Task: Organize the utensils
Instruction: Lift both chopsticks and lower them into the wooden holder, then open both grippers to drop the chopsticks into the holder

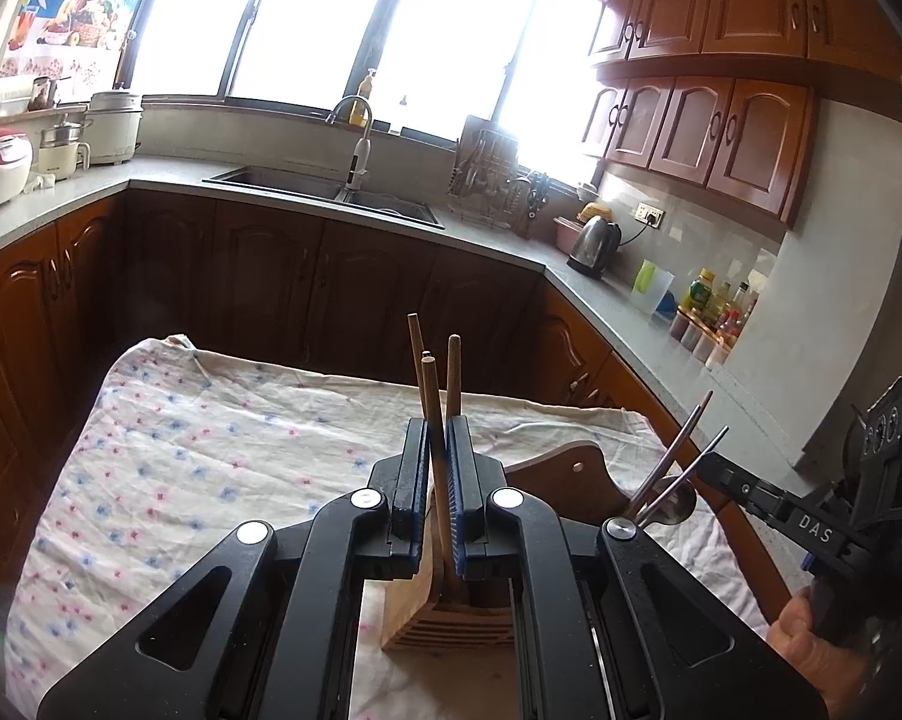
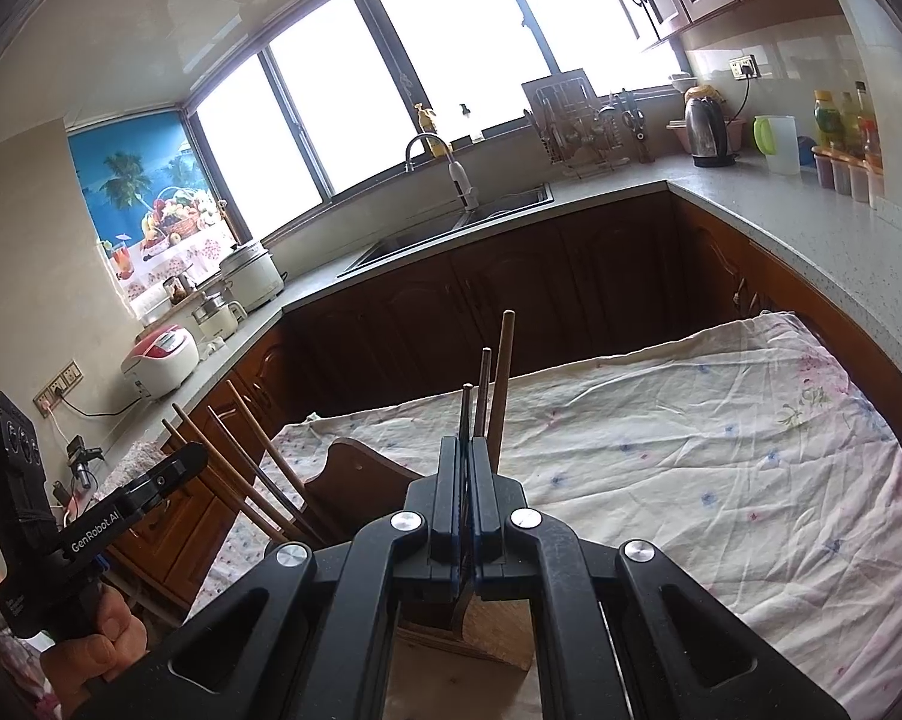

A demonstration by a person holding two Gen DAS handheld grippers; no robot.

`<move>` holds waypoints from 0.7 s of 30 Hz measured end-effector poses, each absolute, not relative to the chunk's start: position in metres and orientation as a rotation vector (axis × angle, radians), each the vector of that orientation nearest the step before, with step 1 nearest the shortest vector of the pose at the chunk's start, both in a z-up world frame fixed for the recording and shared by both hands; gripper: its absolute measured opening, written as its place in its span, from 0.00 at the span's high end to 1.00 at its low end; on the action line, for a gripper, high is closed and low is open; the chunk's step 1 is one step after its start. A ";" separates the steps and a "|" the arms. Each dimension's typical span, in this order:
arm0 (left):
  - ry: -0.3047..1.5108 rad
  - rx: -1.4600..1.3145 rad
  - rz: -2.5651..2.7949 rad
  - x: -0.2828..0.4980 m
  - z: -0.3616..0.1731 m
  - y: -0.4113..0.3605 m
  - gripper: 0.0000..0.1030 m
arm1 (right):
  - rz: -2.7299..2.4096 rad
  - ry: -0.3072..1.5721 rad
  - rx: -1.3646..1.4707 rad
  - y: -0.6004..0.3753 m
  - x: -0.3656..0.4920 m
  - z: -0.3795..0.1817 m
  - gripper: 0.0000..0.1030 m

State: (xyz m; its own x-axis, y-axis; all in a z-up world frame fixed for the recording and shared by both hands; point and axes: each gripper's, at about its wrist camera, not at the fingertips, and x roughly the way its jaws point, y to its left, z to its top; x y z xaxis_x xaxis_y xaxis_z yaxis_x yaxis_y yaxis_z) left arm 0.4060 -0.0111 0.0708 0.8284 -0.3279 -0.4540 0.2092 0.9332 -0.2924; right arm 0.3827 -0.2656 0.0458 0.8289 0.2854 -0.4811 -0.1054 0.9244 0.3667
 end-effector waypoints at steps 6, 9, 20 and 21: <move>0.534 -0.229 -0.288 0.406 0.071 -0.013 0.94 | 0.216 0.559 0.342 -0.265 0.383 0.046 0.93; 0.538 -0.225 -0.281 0.406 0.072 -0.012 0.90 | 0.216 0.557 0.328 -0.263 0.383 0.046 0.92; 0.532 -0.229 -0.224 0.400 0.072 -0.002 0.42 | 0.196 0.508 0.344 -0.271 0.372 0.050 0.60; 0.535 -0.225 -0.215 0.400 0.072 -0.001 0.37 | 0.194 0.504 0.346 -0.271 0.371 0.050 0.55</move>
State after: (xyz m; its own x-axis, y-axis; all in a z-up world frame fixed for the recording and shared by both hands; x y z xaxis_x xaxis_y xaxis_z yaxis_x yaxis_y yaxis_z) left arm 0.3997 -0.0011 0.0722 0.8391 -0.2597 -0.4780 0.1429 0.9531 -0.2669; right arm 0.3712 -0.2713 0.0504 0.8591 0.2655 -0.4376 -0.0972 0.9240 0.3699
